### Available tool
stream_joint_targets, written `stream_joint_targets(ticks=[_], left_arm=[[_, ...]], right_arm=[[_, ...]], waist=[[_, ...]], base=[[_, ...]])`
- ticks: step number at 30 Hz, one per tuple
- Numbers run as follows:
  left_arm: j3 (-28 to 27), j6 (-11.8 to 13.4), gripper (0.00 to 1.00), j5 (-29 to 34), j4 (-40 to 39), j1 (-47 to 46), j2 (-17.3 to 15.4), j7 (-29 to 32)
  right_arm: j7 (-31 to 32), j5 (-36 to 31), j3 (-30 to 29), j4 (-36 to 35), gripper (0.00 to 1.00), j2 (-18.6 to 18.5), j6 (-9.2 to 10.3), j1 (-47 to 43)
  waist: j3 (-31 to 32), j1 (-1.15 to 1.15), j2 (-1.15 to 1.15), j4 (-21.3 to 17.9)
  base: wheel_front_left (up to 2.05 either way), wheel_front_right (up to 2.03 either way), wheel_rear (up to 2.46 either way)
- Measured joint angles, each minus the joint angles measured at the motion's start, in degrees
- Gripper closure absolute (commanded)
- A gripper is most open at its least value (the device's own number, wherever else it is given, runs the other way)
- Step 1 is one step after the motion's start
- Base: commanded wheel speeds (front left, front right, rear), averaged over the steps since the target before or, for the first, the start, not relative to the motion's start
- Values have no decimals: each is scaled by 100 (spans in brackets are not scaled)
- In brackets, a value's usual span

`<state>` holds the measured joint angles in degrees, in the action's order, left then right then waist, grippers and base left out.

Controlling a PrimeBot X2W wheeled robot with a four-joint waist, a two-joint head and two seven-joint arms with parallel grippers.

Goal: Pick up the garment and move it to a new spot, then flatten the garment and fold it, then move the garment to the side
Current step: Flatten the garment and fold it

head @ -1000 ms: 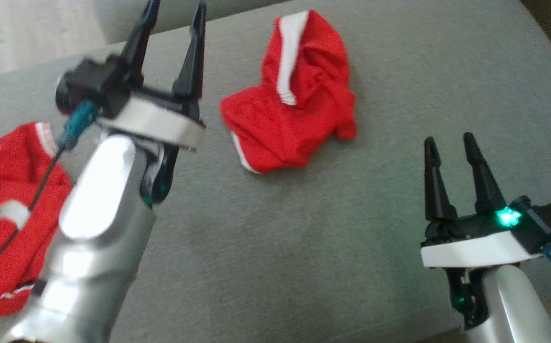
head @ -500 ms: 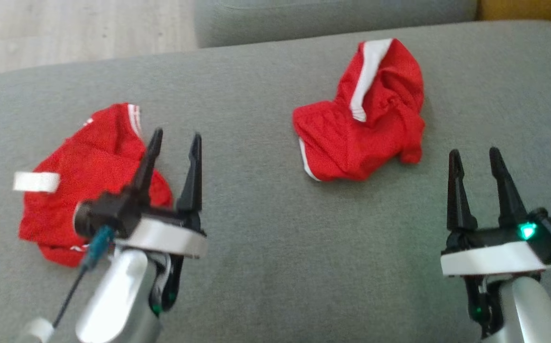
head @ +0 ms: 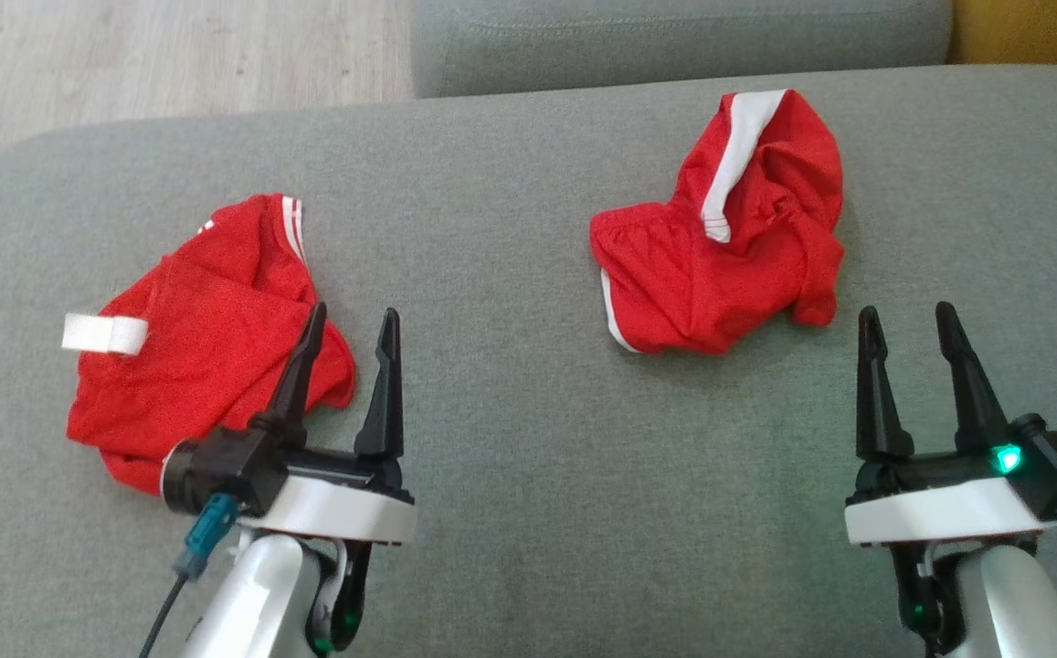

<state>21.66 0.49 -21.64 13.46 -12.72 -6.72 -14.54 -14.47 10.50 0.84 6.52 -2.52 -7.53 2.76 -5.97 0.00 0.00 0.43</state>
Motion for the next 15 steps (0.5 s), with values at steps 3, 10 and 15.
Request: stream_joint_targets(ticks=[3,10,15], left_arm=[[-47,-48,0,62,-4,-2,15,0],[-85,-129,0,149,13,-57,55,0],[-83,-204,0,164,45,-154,102,0]], right_arm=[[0,-1,33,12,0,0,0,18],[0,14,-19,710,0,0,0,374],[1,5,-378,1785,0,-1,0,871]], waist=[[-86,0,0,36],[-305,1,0,171],[-431,1,0,319]], base=[[0,0,0],[0,0,0],[0,0,0]])
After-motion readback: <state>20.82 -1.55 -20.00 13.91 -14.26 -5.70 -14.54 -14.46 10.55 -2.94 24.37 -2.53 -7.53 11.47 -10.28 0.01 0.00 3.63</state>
